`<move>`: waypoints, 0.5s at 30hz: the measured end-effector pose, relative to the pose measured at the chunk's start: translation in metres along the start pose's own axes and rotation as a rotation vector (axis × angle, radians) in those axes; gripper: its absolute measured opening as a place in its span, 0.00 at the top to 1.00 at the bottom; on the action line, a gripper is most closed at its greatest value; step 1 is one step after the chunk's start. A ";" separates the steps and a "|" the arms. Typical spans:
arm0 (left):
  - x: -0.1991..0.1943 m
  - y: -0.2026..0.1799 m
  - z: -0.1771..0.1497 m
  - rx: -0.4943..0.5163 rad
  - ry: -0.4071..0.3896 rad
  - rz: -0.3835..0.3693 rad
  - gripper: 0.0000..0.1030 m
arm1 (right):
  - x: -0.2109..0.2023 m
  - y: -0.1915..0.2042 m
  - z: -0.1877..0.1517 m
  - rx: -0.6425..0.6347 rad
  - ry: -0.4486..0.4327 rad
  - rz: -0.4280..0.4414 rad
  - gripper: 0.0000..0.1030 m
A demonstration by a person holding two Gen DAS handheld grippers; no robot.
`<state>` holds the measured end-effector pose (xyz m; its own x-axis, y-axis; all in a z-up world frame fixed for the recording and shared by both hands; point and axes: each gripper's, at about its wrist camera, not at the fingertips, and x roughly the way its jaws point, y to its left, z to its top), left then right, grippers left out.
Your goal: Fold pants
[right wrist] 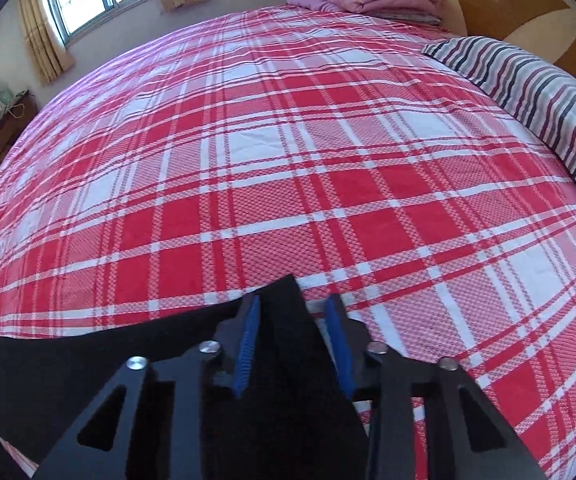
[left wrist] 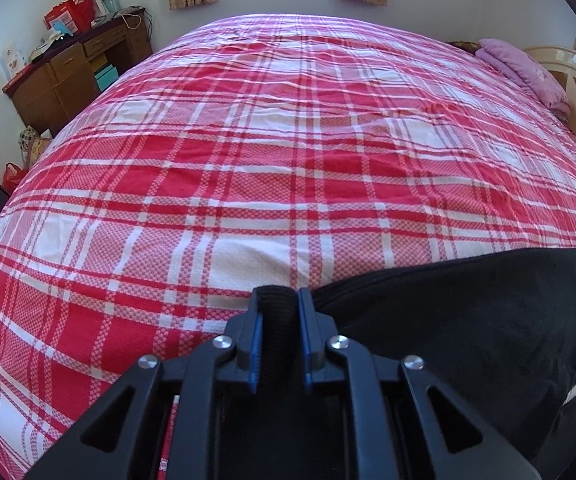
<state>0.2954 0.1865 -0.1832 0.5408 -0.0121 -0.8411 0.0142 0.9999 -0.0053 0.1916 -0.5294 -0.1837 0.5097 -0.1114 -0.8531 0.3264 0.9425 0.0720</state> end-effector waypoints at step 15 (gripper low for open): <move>-0.035 0.012 -0.003 -0.017 -0.146 -0.079 0.87 | -0.095 0.021 -0.020 -0.062 -0.266 0.035 0.95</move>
<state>0.2745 0.1985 -0.1557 0.6552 -0.0909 -0.7500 0.0479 0.9957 -0.0788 0.1341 -0.4932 -0.1113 0.7136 -0.1494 -0.6845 0.2598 0.9638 0.0605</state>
